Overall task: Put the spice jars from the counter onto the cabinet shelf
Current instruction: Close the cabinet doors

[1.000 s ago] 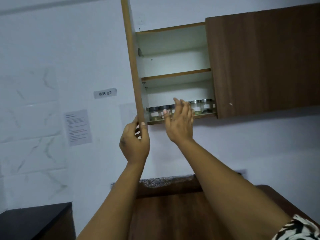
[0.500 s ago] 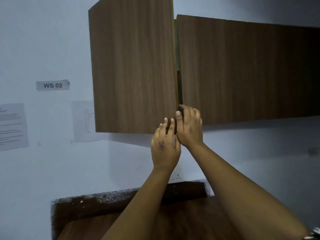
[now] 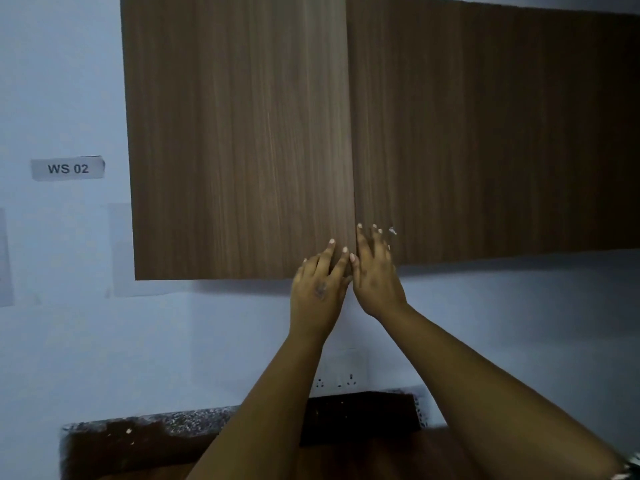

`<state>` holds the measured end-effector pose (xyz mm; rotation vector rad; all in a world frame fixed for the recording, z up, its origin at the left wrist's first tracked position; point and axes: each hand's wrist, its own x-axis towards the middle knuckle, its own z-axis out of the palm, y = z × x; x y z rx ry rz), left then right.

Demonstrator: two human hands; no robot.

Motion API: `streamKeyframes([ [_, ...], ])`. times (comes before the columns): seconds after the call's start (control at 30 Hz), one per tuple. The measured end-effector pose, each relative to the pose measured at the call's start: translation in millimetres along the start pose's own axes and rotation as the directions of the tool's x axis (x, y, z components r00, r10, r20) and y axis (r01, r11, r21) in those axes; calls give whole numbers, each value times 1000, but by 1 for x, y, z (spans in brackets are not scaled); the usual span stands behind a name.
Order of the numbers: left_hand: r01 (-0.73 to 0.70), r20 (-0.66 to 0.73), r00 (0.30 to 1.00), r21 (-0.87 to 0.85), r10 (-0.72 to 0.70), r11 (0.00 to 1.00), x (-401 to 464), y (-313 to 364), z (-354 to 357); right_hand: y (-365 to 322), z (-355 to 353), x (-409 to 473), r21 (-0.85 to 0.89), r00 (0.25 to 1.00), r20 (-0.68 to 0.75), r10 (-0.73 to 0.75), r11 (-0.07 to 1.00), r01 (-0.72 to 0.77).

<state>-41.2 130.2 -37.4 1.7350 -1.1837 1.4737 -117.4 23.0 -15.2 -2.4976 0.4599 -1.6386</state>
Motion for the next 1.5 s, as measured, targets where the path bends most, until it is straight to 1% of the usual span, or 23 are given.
streamKeyframes([
  [0.1, -11, 60, 998, 44, 8, 999, 10, -13, 24, 17, 20, 10, -47, 998, -19, -57, 997, 56],
  [0.2, -21, 95, 995, 90, 12, 996, 20, -22, 49, 39, 34, 27, -169, 995, -33, -98, 981, 91],
  [0.27, -21, 106, 994, 124, 7, 992, 24, -25, 65, 56, 43, 38, -233, 995, -12, -97, 968, 92],
  [0.37, -46, 62, 997, 176, 35, 983, 25, -34, 87, 77, 57, 49, -236, 999, 14, -50, 970, 52],
  [0.5, -79, 12, 997, 170, 78, 982, 28, -43, 107, 95, 69, 53, -250, 995, 21, -96, 963, 98],
  [0.7, -63, 23, 998, 154, 60, 986, 32, -48, 126, 117, 77, 63, -306, 984, -4, -177, 937, 167],
  [0.93, -81, 17, 997, 208, 79, 975, 32, -57, 138, 122, 92, 69, -255, 980, -79, -183, 954, 158],
  [1.2, -81, 51, 996, 233, 71, 969, 29, -56, 143, 122, 87, 69, -286, 981, -52, -187, 944, 165],
  [1.27, -69, 103, 994, 212, 48, 975, 29, -53, 141, 119, 86, 66, -300, 986, -34, -162, 943, 144],
  [1.37, -10, 190, 982, 113, -12, 994, 30, -43, 136, 108, 80, 62, -286, 996, 8, -86, 955, 84],
  [1.43, 50, 186, 981, 69, -62, 996, 31, -36, 130, 98, 75, 57, -263, 998, 27, -54, 963, 59],
  [1.5, 123, 127, 983, 54, -129, 991, 35, -35, 119, 88, 70, 49, -239, 999, 2, -41, 970, 40],
])
